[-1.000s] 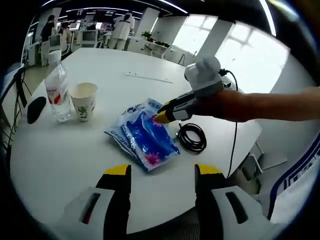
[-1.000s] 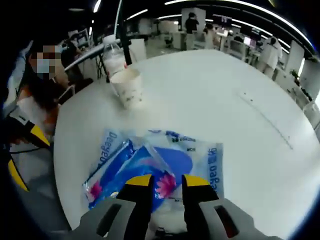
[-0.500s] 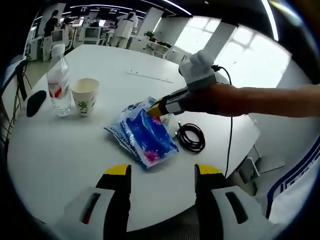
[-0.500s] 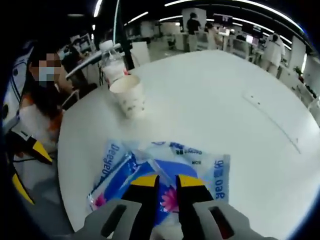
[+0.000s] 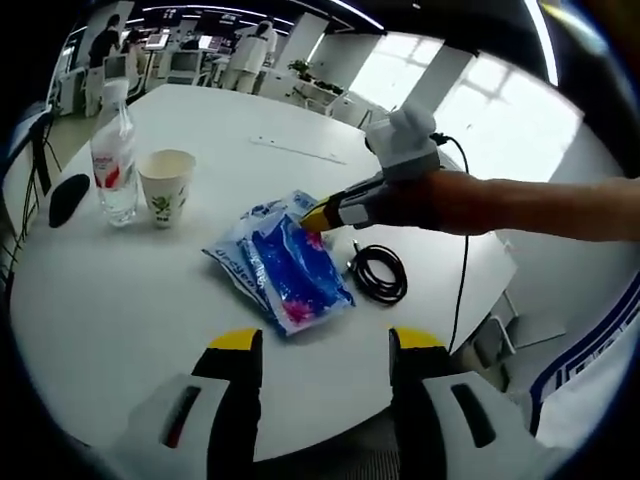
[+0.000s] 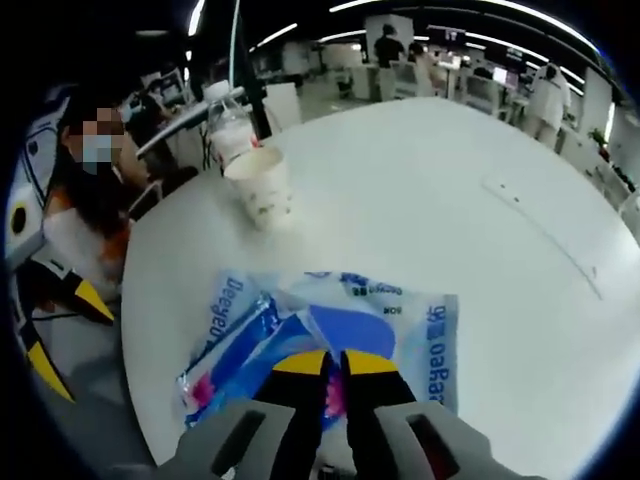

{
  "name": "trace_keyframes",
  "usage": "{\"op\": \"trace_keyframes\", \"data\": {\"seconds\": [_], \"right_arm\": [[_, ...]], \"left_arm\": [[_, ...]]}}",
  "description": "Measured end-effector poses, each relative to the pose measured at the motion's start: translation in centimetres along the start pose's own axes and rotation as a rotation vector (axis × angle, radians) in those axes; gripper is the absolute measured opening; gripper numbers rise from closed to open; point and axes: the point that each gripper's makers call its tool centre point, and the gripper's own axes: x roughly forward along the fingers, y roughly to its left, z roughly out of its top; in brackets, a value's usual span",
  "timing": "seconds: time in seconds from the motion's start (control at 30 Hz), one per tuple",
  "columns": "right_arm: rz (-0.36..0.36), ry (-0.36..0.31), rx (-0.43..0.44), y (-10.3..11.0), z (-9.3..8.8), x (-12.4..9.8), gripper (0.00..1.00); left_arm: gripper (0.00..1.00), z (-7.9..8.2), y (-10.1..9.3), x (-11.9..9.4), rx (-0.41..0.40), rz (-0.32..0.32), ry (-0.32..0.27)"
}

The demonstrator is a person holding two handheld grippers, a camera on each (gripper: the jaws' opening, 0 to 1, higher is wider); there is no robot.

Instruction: Arrange the tabletop items into an orderly group along one side of the table until the central work area is clear of visible clutter.

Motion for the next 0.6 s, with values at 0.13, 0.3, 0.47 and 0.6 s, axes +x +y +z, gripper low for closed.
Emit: {"op": "trace_keyframes", "data": {"seconds": [0.13, 0.3, 0.47, 0.6], "right_arm": [[-0.006, -0.013, 0.037, -0.2, -0.3, -0.6, 0.01], [-0.006, -0.054, 0.19, -0.5, -0.7, -1.5, 0.0], [-0.04, -0.066, 0.263, -1.6, -2.1, -2.6, 0.0], [-0.068, -0.075, 0.307, -2.2, -2.9, -3.3, 0.0]], "left_arm": [[0.5, -0.2, -0.3, 0.2, 0.002, -0.008, 0.006], [0.5, -0.4, -0.6, 0.3, 0.007, -0.017, 0.016], [0.49, -0.6, -0.7, 0.3, 0.004, -0.019, 0.017], [0.49, -0.8, -0.8, 0.4, -0.002, -0.021, 0.019]]}}
